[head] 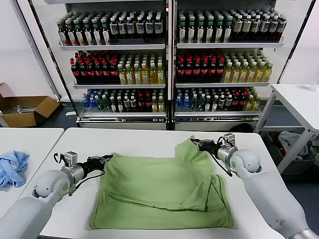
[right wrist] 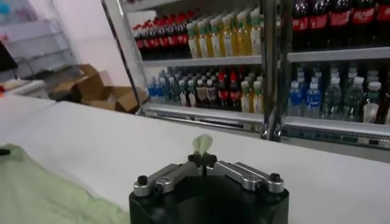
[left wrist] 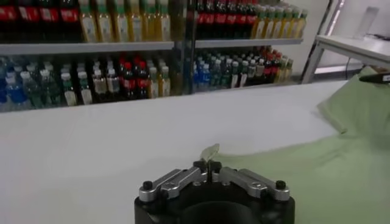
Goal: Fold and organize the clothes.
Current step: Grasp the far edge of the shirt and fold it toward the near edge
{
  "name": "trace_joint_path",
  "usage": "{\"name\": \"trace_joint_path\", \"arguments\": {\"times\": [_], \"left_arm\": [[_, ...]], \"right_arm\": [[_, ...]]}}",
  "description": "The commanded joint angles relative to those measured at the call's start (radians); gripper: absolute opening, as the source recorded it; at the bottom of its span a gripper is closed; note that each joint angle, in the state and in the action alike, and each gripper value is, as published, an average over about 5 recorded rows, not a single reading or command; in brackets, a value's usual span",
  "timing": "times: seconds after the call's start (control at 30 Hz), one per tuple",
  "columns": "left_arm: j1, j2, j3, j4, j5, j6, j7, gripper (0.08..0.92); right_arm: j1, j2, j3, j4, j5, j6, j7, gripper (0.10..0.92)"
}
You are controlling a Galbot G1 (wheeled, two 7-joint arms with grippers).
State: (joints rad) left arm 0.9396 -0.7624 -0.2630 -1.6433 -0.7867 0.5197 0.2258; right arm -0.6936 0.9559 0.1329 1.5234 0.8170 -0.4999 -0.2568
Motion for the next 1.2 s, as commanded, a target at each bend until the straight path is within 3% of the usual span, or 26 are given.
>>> {"name": "trace_joint_path", "arguments": {"times": [0.03,0.43,0.83,1.2], "left_arm": [[0.226,0.098,-0.157,-0.227,0.0,0.012,0.001,0.089],[0.458,0.145,-0.294,-0.356,0.015,0.023,-0.021,0.089],[0.629,0.098,-0.342,-0.399,0.121,-0.006,0.023,0.089],[0.699,0.061,-0.354,-0.428,0.217,0.003,0.017,0.089]], "right_arm": [[-0.319,-0.081,0.226,0.33,0.082,-0.004,0.026,0.106],[-0.687,-0.117,0.439,0.576,0.104,0.007,0.032,0.106],[-0.857,-0.081,0.497,0.6,0.008,0.041,0.001,0.106],[-0.972,-0.059,0.547,0.601,-0.131,0.055,-0.034,0.106]]}}
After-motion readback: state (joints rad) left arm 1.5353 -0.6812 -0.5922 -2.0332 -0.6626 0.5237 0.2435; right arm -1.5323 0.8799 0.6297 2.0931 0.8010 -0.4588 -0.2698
